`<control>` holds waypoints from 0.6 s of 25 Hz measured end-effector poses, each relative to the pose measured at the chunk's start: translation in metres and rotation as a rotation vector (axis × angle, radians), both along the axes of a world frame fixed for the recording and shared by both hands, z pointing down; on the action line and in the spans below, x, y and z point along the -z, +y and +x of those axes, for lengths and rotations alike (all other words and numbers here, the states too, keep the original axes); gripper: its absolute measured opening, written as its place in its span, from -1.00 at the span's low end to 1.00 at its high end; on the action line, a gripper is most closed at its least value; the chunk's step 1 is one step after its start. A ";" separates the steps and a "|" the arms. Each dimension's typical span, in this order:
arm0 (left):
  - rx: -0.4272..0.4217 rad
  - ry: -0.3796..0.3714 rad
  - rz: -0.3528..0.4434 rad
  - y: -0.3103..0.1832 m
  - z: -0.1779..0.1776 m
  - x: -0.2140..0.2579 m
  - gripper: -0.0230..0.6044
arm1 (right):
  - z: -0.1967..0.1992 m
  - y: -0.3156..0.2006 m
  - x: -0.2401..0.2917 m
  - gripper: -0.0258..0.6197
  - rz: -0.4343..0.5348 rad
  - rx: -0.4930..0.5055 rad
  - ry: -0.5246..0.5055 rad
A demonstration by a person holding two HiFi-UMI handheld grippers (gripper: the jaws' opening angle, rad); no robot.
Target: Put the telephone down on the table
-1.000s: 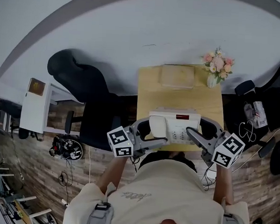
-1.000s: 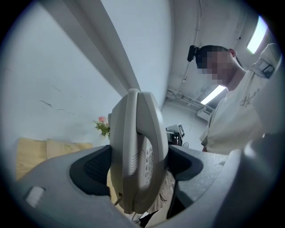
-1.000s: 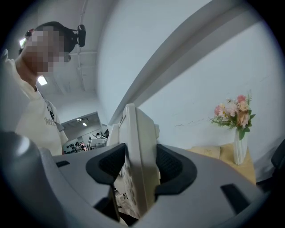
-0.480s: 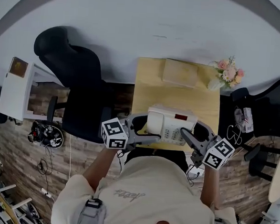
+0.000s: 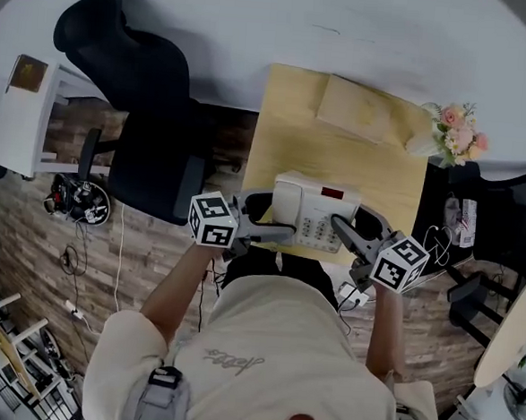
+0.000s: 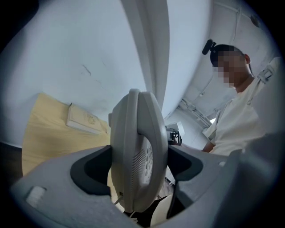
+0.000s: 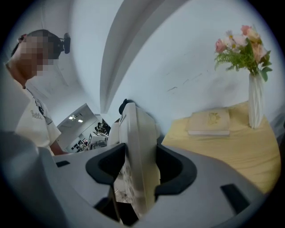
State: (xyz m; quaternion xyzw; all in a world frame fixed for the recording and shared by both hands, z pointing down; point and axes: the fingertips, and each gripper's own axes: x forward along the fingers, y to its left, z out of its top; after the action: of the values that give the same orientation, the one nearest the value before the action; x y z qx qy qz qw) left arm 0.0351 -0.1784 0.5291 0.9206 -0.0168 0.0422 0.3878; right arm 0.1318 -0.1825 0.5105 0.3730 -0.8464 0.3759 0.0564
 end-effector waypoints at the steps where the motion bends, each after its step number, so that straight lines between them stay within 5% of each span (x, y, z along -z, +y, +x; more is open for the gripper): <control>1: 0.007 -0.006 -0.016 -0.004 0.000 -0.008 0.30 | 0.000 -0.004 -0.009 -0.25 -0.014 0.007 -0.005; 15: 0.001 -0.109 -0.098 -0.072 0.028 -0.114 0.30 | 0.029 -0.070 -0.128 -0.25 -0.141 0.019 -0.098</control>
State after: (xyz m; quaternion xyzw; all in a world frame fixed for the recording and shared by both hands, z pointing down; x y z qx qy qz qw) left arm 0.0631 -0.2502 0.6434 0.8970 -0.0361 0.0930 0.4307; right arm 0.1608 -0.2523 0.6382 0.3412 -0.8231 0.4518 0.0447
